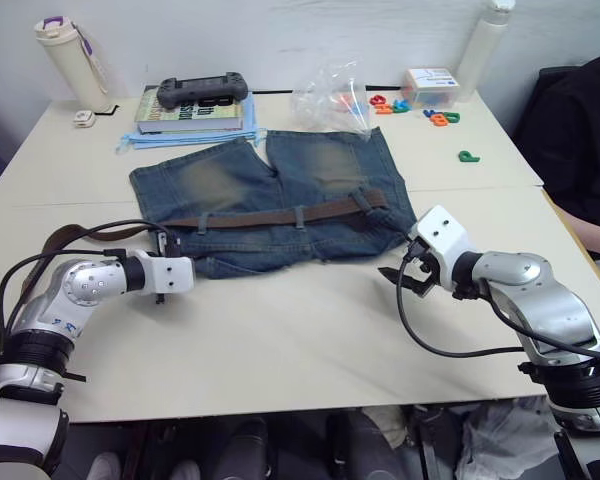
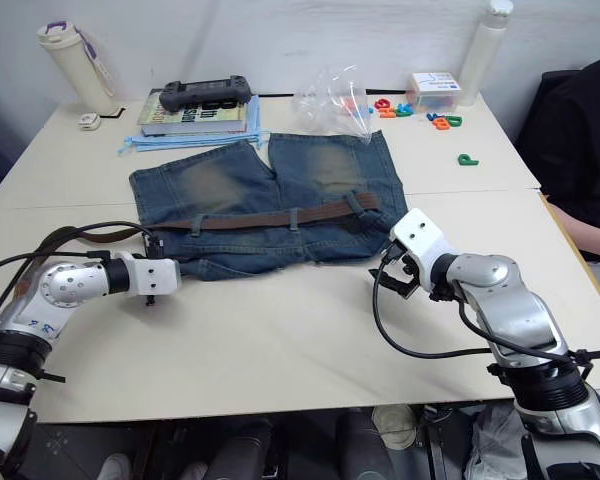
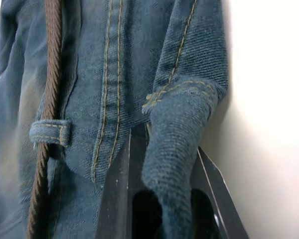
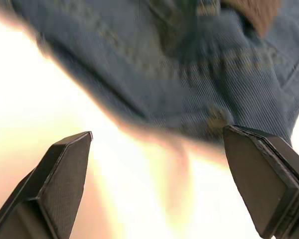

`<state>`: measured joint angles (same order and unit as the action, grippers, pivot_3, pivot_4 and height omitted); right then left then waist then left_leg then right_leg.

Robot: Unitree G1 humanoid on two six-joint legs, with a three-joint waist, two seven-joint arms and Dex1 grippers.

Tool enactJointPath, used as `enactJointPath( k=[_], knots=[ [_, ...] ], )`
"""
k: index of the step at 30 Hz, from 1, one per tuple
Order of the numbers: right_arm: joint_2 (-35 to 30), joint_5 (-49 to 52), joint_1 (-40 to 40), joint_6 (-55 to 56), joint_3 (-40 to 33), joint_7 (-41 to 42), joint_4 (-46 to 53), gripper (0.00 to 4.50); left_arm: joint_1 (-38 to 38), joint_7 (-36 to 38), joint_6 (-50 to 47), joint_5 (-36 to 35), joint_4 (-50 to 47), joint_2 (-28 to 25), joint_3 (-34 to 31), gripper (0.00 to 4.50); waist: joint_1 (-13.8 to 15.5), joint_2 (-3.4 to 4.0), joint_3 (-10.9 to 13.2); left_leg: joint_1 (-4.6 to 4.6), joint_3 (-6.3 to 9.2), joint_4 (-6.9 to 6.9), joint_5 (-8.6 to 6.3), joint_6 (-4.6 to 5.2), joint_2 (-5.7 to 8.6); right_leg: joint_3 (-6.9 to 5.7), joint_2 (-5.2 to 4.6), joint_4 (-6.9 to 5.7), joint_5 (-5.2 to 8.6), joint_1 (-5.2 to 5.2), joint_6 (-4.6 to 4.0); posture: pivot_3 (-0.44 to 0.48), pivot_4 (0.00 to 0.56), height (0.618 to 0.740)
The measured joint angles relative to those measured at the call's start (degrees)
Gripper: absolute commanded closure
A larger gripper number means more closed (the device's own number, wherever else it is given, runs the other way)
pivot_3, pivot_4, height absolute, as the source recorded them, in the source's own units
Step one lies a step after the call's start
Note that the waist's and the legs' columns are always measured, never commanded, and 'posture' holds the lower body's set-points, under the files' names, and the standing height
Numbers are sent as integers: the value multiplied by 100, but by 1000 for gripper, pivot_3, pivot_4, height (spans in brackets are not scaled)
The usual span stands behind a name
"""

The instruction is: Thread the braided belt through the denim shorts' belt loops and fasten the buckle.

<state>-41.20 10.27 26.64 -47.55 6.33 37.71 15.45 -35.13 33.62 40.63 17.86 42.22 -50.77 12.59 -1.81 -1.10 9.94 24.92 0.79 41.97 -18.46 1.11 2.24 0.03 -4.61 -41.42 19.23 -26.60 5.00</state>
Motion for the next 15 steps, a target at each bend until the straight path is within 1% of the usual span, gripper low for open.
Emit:
enactJointPath(
  k=[2,4,6,8,10,11,12,15],
  knots=[
    [19,75,10,-53,-25,29,9,0,-21,-1,124,-12,147,-2,-25,4472,-7,0,0,1,0,3,0,0,-1,1,0,-5,0,-2,0,0,150,667],
    [114,296,167,-205,-143,90,-13,0,21,396,110,-406,140,-2,-144,3591,-20,0,0,15,0,10,0,0,-2,1,0,-9,0,-17,0,0,150,667],
    [165,517,446,-309,-291,178,-116,0,124,974,-140,-1013,78,0,-335,2976,-21,1,1,23,0,15,0,0,-1,2,-2,-10,0,-25,0,0,150,667],
    [220,706,759,-415,-458,261,-357,0,282,1668,-665,-1694,-181,2,-546,2003,2,2,1,28,3,19,-1,0,-1,-2,-7,-8,0,-25,-1,0,150,667],
    [336,891,1114,-549,-543,333,-698,0,434,2374,-1407,-2336,-517,-10,-735,1187,17,2,2,32,5,22,-1,0,-1,-3,-10,-6,0,-25,-2,0,150,667],
    [419,997,1299,-628,-613,378,-902,0,449,2738,-1906,-2664,-702,-27,-811,1187,23,1,2,37,8,25,-1,1,-1,-5,-10,-4,0,-25,-2,0,150,667],
    [507,1095,1569,-668,-647,438,-1267,0,431,3187,-2681,-3138,-922,-83,-956,1187,24,0,3,40,10,27,-1,1,0,-8,-11,-3,0,-25,-2,0,150,667],
    [591,1141,2100,-736,-674,500,-2121,0,50,3665,-4032,-3793,-1010,-206,-1336,1187,39,1,3,44,16,28,-3,4,4,-16,-13,2,1,-25,-2,0,150,667]
  ],
)
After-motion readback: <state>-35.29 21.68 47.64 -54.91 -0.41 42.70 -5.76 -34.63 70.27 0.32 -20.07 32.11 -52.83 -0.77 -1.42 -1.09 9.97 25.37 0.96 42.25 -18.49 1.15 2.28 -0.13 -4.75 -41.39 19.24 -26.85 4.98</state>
